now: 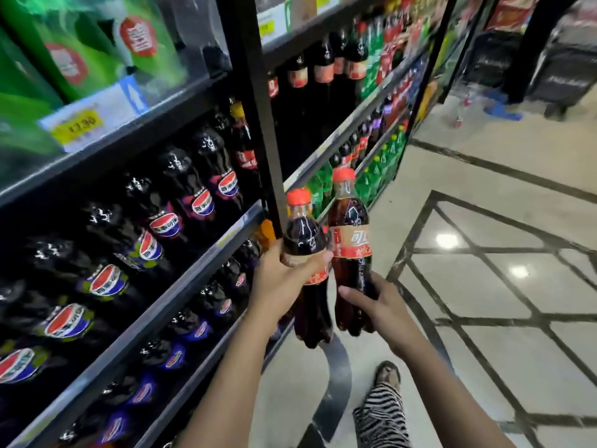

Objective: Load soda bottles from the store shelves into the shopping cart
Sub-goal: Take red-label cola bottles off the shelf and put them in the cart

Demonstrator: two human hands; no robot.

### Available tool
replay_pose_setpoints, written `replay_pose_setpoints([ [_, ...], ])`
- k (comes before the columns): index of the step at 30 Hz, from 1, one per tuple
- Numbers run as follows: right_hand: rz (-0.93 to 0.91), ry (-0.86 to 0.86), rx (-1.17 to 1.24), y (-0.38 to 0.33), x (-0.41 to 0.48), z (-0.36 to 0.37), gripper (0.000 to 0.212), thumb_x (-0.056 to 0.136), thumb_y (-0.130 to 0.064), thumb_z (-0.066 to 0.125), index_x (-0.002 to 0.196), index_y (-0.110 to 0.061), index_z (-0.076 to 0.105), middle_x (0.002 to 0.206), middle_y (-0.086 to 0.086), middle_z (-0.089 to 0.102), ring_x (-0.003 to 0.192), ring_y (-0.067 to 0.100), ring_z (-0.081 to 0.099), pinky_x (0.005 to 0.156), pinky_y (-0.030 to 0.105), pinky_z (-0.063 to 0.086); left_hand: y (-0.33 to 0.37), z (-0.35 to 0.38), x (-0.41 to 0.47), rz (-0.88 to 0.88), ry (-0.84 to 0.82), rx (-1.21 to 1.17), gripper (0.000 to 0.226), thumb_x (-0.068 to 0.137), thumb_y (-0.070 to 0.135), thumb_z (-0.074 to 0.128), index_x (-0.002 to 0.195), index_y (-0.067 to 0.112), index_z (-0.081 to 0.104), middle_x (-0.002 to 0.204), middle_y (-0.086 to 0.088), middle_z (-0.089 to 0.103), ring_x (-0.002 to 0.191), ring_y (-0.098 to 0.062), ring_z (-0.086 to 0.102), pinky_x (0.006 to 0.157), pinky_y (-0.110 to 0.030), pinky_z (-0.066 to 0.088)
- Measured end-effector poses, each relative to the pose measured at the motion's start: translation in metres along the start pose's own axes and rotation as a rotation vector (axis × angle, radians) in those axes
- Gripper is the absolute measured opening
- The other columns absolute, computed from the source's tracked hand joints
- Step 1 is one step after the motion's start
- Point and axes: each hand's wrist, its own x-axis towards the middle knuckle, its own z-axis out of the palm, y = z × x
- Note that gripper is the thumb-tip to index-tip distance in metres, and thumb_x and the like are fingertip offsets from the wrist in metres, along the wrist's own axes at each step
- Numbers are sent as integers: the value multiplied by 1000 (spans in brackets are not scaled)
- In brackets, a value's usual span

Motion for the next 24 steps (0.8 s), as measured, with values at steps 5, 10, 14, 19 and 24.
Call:
replay_pose_setpoints([
  [5,-1,-62,-79,-22,72,-63,12,83,-14,70,87,-10,59,59,3,60,41,13,52,37,19,32,24,53,63,-32,122,-18,51,59,56,82,104,38,66,96,21,72,95,0,66,92,-33,51],
  [10,12,-110,-140,-43,133,-116,15,83,-15,70,92,-9,60,62,2,63,45,14,55,39,21,34,51,101,108,-77,261,-90,55,62,55,82,111,35,65,98,20,71,96,-1,65,83,-27,48],
  [14,10,-134,-99,-56,180,-138,11,83,-12,70,88,-13,60,56,-4,64,46,13,56,44,25,38,68,120,144,-145,334,-65,70,46,76,74,104,38,67,98,17,72,97,-9,66,93,-40,51],
  [19,-13,-192,-98,-83,248,-148,9,83,-12,69,85,-14,61,55,-5,64,43,3,55,41,18,36,92,121,204,-135,399,-14,54,54,69,76,92,30,68,90,14,72,91,-9,67,92,-40,51],
  [24,-45,-226,-187,-107,337,-143,12,82,-19,72,88,-18,62,69,-4,64,47,0,56,42,9,35,111,112,282,-133,451,51,66,49,77,72,95,30,69,91,14,72,91,-11,67,88,-39,53],
])
